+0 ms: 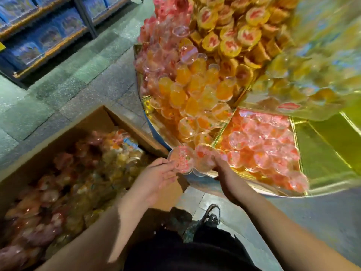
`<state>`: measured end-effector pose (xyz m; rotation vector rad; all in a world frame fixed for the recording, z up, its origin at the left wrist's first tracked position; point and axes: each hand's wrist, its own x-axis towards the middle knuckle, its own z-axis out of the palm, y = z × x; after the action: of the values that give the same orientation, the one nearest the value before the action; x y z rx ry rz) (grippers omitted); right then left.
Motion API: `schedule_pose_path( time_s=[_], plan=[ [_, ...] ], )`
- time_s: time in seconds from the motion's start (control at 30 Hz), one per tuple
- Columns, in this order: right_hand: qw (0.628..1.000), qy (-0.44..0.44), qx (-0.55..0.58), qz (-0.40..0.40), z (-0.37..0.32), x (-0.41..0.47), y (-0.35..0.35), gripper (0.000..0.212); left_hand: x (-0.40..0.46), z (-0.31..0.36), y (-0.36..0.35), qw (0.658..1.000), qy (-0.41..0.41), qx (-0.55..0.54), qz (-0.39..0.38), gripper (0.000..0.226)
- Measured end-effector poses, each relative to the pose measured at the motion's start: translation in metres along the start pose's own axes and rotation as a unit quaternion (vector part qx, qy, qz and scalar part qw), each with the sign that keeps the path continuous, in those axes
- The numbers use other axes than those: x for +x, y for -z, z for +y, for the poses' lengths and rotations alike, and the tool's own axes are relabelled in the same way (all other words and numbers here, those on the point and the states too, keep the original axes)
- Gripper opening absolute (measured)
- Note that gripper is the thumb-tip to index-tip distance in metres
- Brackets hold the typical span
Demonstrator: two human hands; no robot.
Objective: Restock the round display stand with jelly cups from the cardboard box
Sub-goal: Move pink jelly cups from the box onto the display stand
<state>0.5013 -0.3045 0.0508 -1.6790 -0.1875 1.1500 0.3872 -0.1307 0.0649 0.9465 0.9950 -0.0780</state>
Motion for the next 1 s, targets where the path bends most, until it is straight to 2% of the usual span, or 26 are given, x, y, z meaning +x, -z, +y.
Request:
schedule_pose_path(
  time_s=[0.1, 0.2, 0.3, 0.47, 0.57, 0.7, 0.87, 1.0],
  plan=[
    [0.998, -0.039, -0.003, 0.039, 0.016, -0.015, 0.037, 0.028, 0.011, -0.007, -0.040, 0.999, 0.002, 0.034, -0.017, 0.019],
    [0.994, -0.051, 0.062, 0.080, 0.045, -0.017, 0.069, 0.046, 0.021, -0.021, -0.077, 0.998, 0.004, 0.055, -0.031, 0.009],
    [0.983, -0.063, 0.120, 0.122, 0.067, -0.015, 0.094, 0.022, 0.039, -0.035, -0.107, 0.997, 0.017, 0.066, -0.039, 0.005],
    [0.961, -0.082, 0.201, 0.174, 0.088, 0.000, 0.115, 0.018, 0.080, -0.058, -0.134, 0.997, 0.051, 0.062, -0.006, 0.016],
    [0.951, -0.102, 0.224, 0.190, 0.095, 0.017, 0.119, 0.038, 0.100, -0.070, -0.143, 0.995, 0.059, 0.082, 0.022, 0.031],
    [0.925, -0.143, 0.273, 0.222, 0.097, 0.042, 0.122, 0.065, 0.120, -0.081, -0.153, 0.989, 0.064, 0.103, 0.087, 0.024],
    [0.911, -0.182, 0.287, 0.235, 0.099, 0.063, 0.123, 0.060, 0.131, -0.092, -0.161, 0.981, 0.037, 0.145, 0.120, 0.005],
    [0.908, -0.185, 0.281, 0.249, 0.099, 0.073, 0.121, 0.060, 0.134, -0.098, -0.168, 0.980, 0.012, 0.146, 0.133, 0.007]
  ],
)
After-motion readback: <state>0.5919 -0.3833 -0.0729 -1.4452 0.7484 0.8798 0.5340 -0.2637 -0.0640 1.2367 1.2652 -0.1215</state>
